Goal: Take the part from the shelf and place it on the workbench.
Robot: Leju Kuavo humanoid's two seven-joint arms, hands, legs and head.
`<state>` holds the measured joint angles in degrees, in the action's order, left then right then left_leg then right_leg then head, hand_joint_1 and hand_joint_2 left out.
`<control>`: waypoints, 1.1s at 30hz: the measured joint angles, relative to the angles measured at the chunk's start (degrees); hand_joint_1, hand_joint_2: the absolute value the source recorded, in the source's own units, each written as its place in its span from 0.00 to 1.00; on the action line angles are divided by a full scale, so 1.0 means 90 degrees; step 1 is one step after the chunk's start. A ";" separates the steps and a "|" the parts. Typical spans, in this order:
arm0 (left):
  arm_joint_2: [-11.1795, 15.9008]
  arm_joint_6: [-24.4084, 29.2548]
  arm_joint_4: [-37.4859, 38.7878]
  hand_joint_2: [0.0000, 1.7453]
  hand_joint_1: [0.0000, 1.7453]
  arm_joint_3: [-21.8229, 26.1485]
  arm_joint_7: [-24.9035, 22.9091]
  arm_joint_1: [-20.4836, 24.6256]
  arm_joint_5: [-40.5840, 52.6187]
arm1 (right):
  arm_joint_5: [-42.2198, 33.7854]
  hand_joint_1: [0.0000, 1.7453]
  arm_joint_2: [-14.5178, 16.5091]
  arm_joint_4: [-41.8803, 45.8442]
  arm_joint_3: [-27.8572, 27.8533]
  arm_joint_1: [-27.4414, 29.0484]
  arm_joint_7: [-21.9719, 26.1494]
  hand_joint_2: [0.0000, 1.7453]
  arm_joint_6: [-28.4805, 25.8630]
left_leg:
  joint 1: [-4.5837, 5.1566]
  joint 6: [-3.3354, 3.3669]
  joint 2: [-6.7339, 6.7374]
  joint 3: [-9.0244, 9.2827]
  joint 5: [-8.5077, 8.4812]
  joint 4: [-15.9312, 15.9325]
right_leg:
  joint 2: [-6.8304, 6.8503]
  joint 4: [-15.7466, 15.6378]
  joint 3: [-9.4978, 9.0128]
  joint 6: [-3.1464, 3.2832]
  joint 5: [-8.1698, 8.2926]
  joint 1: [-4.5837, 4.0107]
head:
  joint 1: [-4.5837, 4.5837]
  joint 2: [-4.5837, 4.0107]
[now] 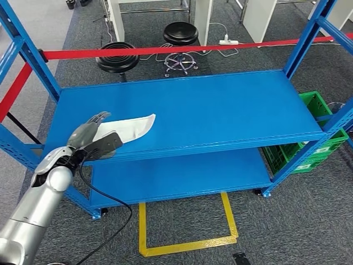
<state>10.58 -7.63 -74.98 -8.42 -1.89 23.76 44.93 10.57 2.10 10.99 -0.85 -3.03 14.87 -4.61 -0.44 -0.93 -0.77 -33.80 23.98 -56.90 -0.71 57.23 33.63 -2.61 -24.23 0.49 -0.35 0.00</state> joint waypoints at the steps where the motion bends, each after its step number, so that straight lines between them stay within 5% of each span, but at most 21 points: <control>1: 0.0052 -0.0185 0.0138 1.00 0.00 -0.0086 -0.0011 0.0127 -0.0092 | 0.0009 0.00 0.0000 0.0000 0.0000 0.0002 -0.0006 1.00 0.0003 | 0.0000 -0.0001 0.0000 0.0000 -0.0001 0.0000 | -0.0001 0.0002 0.0001 0.0000 0.0000 0.0000 | -0.0001 0.0000; 20: 0.0748 -0.1026 0.0579 1.00 0.00 -0.0794 -0.0081 0.0633 -0.0645 | 0.0068 0.00 0.0000 0.0000 -0.0154 0.0002 -0.0013 1.00 0.0041 | 0.0000 -0.0001 0.0001 -0.0001 -0.0001 0.0000 | -0.0002 0.0004 0.0003 0.0001 0.0000 0.0000 | -0.0001 0.0000; 33: 0.1036 -0.0906 0.0660 1.00 0.00 -0.1170 -0.0274 0.0798 -0.0308 | 0.0125 0.00 0.0000 0.0000 -0.0243 0.0001 -0.0013 1.00 0.0053 | 0.0000 -0.0001 0.0001 -0.0001 -0.0001 0.0000 | -0.0001 0.0004 0.0002 0.0001 0.0000 0.0000 | -0.0001 0.0000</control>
<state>19.91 -15.79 -69.04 -18.96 -4.36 30.94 42.16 11.70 2.10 10.99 -3.04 -3.02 14.75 -4.13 -0.44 -0.94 -0.77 -33.81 23.96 -56.90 -0.72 57.26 33.65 -2.61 -24.23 0.49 -0.36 0.00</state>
